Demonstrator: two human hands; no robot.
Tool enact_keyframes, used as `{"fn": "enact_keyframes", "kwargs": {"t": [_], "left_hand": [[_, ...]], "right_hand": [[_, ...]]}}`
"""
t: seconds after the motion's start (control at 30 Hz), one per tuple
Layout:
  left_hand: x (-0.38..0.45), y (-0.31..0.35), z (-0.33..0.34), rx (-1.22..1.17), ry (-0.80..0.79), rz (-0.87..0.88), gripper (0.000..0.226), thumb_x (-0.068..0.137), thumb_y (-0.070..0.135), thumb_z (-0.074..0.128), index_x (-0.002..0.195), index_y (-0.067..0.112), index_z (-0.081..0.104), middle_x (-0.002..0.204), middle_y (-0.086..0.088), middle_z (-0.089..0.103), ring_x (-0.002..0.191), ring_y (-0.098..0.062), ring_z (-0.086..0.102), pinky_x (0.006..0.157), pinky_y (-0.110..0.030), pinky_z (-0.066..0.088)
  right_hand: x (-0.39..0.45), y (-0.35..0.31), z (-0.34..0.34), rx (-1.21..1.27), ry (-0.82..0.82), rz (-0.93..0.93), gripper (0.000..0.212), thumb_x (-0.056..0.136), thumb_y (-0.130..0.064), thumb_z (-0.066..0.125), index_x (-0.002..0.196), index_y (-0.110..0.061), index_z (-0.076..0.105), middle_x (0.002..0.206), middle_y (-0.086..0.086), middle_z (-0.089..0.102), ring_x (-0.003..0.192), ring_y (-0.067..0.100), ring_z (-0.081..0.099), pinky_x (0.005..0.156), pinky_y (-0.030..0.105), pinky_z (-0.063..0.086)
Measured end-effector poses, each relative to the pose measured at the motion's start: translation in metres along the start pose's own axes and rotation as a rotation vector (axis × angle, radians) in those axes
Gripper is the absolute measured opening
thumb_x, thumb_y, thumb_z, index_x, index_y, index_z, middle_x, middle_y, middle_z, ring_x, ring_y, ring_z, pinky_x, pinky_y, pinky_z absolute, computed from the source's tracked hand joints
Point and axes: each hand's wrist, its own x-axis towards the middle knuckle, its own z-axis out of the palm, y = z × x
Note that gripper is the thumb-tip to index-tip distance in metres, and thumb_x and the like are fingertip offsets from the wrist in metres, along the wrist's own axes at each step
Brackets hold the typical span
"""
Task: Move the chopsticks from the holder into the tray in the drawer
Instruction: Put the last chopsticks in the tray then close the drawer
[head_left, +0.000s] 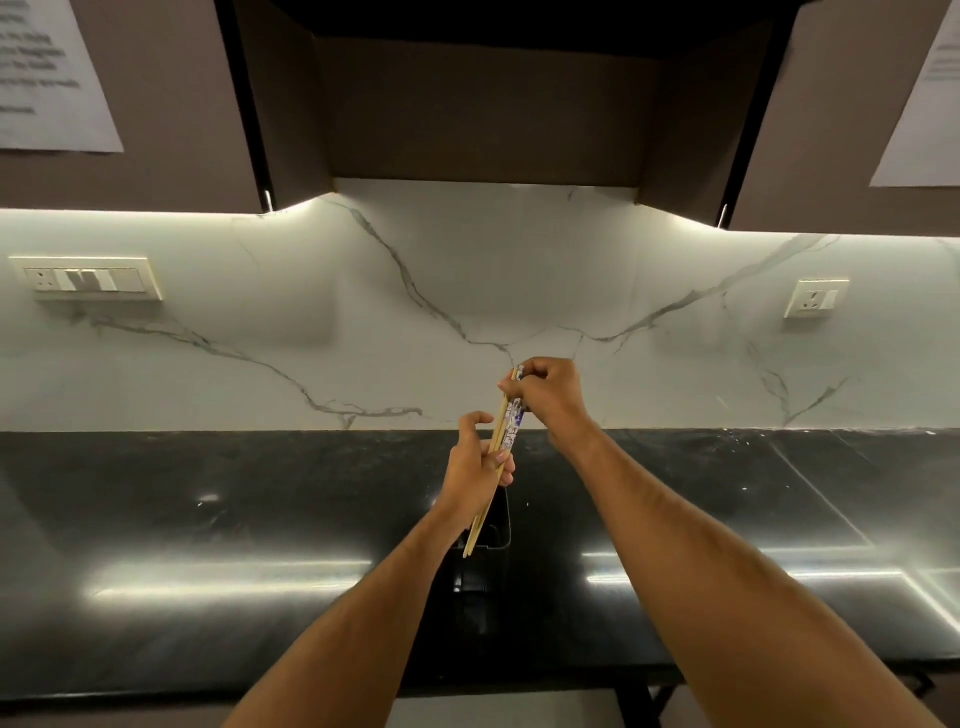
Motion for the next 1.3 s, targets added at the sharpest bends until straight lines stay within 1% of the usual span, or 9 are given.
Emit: {"fn": "enact_keyframes", "kwargs": {"t": [0.13,0.23,0.3,0.43,0.57,0.9,1.0,1.17,1.3], "left_hand": [[-0.010,0.004,-0.005,0.020,0.002,-0.006,0.033,0.100,0.002,0.050,0.127,0.021,0.047,0.085,-0.012,0.070,0.069,-0.013,0.064,0.071,-0.030,0.060],[-0.012,0.009,-0.007,0.060,-0.005,-0.018,0.021,0.102,0.005,0.050,0.119,0.008,0.062,0.087,-0.013,0.070,0.071,-0.015,0.065,0.077,-0.034,0.061],[-0.015,0.008,-0.010,0.077,-0.015,-0.023,0.019,0.101,0.005,0.051,0.114,0.006,0.066,0.087,-0.014,0.071,0.072,-0.016,0.066,0.078,-0.035,0.062],[-0.021,0.005,-0.015,0.061,-0.064,-0.015,0.018,0.101,0.005,0.051,0.109,0.007,0.067,0.089,-0.017,0.071,0.073,-0.016,0.068,0.078,-0.034,0.062],[-0.021,0.005,-0.015,0.060,-0.057,0.000,0.018,0.101,0.005,0.051,0.105,0.008,0.068,0.085,-0.014,0.073,0.071,-0.015,0.069,0.077,-0.034,0.062],[-0.024,-0.009,-0.025,0.063,-0.078,-0.060,0.016,0.100,0.005,0.054,0.106,0.008,0.069,0.084,-0.014,0.074,0.073,-0.018,0.071,0.078,-0.037,0.063],[-0.023,-0.011,-0.026,0.083,-0.065,-0.079,0.016,0.100,0.006,0.054,0.104,0.008,0.069,0.085,-0.014,0.074,0.072,-0.017,0.071,0.077,-0.037,0.063],[-0.022,-0.015,-0.030,0.032,0.065,-0.184,0.017,0.100,0.005,0.051,0.103,0.008,0.068,0.085,-0.015,0.073,0.068,-0.016,0.070,0.071,-0.034,0.063],[-0.018,-0.016,-0.034,-0.272,0.232,-0.325,0.018,0.100,0.002,0.050,0.105,0.007,0.066,0.089,-0.017,0.071,0.073,-0.022,0.070,0.074,-0.038,0.064]], "right_hand": [[0.003,-0.016,-0.004,0.043,0.068,-0.012,0.005,0.079,-0.004,0.080,0.077,-0.006,0.075,0.076,0.007,0.075,0.068,0.014,0.071,0.062,0.022,0.059],[0.000,-0.022,-0.005,0.064,0.026,0.035,0.006,0.079,-0.004,0.080,0.076,-0.006,0.075,0.067,0.005,0.070,0.054,0.010,0.062,0.051,0.020,0.050],[-0.002,-0.024,-0.007,0.050,-0.007,0.098,0.007,0.078,-0.006,0.081,0.076,-0.004,0.074,0.067,0.005,0.069,0.056,0.014,0.058,0.051,0.024,0.050],[-0.006,-0.027,-0.012,-0.128,-0.120,0.158,0.012,0.072,-0.003,0.082,0.069,0.000,0.071,0.071,0.008,0.067,0.063,0.017,0.052,0.050,0.027,0.043],[-0.013,-0.026,-0.007,-0.280,-0.244,0.132,0.011,0.074,-0.002,0.080,0.076,0.006,0.074,0.071,0.012,0.067,0.063,0.019,0.053,0.047,0.022,0.039],[-0.001,-0.036,-0.012,-0.094,0.068,0.038,0.022,0.072,-0.012,0.087,0.062,-0.003,0.070,0.055,-0.003,0.068,0.041,-0.004,0.055,0.042,0.010,0.040],[0.003,-0.041,-0.016,-0.052,0.216,-0.035,0.024,0.079,-0.018,0.084,0.065,-0.004,0.070,0.061,0.006,0.068,0.044,0.003,0.056,0.048,0.016,0.046],[0.002,-0.049,-0.028,0.080,0.436,-0.078,0.017,0.087,-0.018,0.077,0.072,-0.012,0.072,0.062,0.006,0.069,0.050,0.015,0.065,0.047,0.023,0.055],[-0.011,-0.039,-0.035,0.243,0.344,-0.020,0.013,0.086,0.001,0.071,0.076,-0.007,0.071,0.068,0.013,0.072,0.057,0.021,0.070,0.056,0.032,0.062]]}}
